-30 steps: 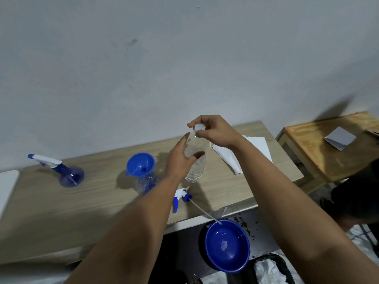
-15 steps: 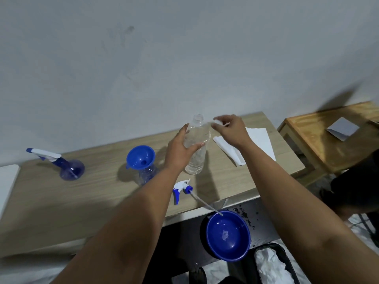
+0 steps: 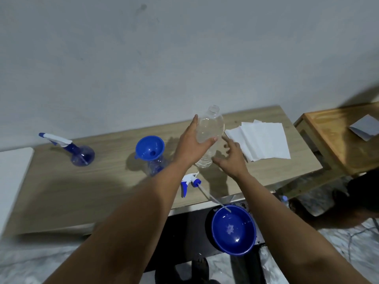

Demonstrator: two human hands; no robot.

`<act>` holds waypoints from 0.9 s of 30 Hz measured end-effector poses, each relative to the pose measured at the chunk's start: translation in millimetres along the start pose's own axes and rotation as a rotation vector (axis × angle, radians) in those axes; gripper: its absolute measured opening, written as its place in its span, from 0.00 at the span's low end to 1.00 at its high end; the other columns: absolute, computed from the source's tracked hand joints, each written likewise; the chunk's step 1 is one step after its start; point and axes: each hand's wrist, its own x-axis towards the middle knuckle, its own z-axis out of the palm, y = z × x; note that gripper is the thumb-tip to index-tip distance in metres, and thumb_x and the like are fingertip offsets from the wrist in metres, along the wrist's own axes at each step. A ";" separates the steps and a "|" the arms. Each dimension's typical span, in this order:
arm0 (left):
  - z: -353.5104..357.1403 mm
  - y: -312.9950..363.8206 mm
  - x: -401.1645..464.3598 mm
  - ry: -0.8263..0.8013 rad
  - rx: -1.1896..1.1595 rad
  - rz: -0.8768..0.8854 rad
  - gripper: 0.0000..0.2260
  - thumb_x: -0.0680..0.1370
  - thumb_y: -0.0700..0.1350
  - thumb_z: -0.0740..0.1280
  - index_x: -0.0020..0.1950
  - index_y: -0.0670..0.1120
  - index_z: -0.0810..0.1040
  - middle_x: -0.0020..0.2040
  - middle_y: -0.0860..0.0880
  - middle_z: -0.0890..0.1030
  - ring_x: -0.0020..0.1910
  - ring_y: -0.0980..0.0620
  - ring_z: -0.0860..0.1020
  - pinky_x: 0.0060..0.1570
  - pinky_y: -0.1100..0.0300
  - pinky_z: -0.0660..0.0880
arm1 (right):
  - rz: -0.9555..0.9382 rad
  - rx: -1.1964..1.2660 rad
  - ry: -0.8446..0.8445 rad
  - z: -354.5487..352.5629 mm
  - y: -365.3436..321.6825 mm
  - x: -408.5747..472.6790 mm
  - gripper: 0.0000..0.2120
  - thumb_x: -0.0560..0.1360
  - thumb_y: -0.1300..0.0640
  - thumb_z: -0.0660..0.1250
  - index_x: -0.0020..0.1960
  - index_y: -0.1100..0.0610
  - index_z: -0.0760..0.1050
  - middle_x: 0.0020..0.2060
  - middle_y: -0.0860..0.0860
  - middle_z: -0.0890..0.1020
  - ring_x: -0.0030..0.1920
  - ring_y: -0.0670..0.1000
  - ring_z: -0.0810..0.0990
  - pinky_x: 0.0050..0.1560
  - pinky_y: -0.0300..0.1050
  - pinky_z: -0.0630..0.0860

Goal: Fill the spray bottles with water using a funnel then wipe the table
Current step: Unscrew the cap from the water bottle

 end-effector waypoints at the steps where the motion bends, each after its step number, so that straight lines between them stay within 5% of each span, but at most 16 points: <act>1: -4.0 2.9 -2.8 0.009 0.021 0.005 0.42 0.72 0.57 0.72 0.80 0.60 0.50 0.76 0.56 0.67 0.73 0.55 0.68 0.69 0.56 0.69 | -0.054 0.124 -0.011 -4.9 -14.3 0.2 0.46 0.67 0.51 0.84 0.79 0.46 0.64 0.68 0.48 0.73 0.65 0.48 0.75 0.65 0.46 0.75; 5: -32.7 19.3 -12.8 0.024 -0.037 0.053 0.37 0.73 0.51 0.65 0.79 0.62 0.53 0.74 0.57 0.70 0.72 0.55 0.69 0.70 0.51 0.70 | -0.126 0.349 -0.068 -4.4 -58.2 7.7 0.49 0.61 0.45 0.87 0.76 0.47 0.67 0.70 0.45 0.77 0.70 0.45 0.76 0.71 0.49 0.75; 11: -90.9 33.4 -23.3 0.256 -0.023 0.189 0.24 0.77 0.57 0.65 0.73 0.55 0.71 0.67 0.56 0.77 0.67 0.60 0.74 0.68 0.51 0.73 | -0.110 0.382 0.145 10.7 -80.3 6.6 0.32 0.68 0.51 0.85 0.65 0.54 0.73 0.58 0.49 0.83 0.59 0.46 0.82 0.66 0.55 0.79; 16: -137.8 -3.1 -47.4 0.310 0.181 0.117 0.33 0.72 0.68 0.69 0.73 0.57 0.69 0.68 0.59 0.74 0.68 0.59 0.71 0.66 0.60 0.68 | -0.189 0.409 0.278 12.2 -107.2 -7.8 0.32 0.67 0.49 0.84 0.66 0.46 0.72 0.56 0.40 0.80 0.57 0.45 0.81 0.58 0.41 0.78; 19: -158.7 -36.9 -61.5 0.194 0.240 -0.013 0.45 0.64 0.73 0.72 0.76 0.60 0.62 0.74 0.57 0.67 0.72 0.57 0.66 0.68 0.55 0.67 | -0.226 0.492 0.304 3.8 -126.4 -7.9 0.30 0.69 0.54 0.83 0.65 0.49 0.72 0.54 0.45 0.83 0.56 0.46 0.83 0.60 0.46 0.80; 22: -169.5 -65.0 -70.7 0.081 0.217 -0.133 0.55 0.58 0.71 0.77 0.80 0.57 0.57 0.79 0.54 0.62 0.76 0.54 0.63 0.72 0.52 0.64 | -0.283 0.492 0.175 -4.9 -146.3 -8.6 0.30 0.70 0.59 0.82 0.66 0.49 0.71 0.51 0.54 0.84 0.49 0.48 0.86 0.53 0.43 0.83; 27: -166.5 -86.5 -73.3 0.004 0.068 -0.159 0.58 0.55 0.64 0.83 0.79 0.54 0.60 0.76 0.55 0.67 0.74 0.54 0.67 0.71 0.54 0.68 | -0.355 0.258 -0.129 -6.7 -173.5 -8.4 0.29 0.68 0.59 0.83 0.63 0.49 0.73 0.47 0.58 0.82 0.41 0.48 0.82 0.46 0.42 0.82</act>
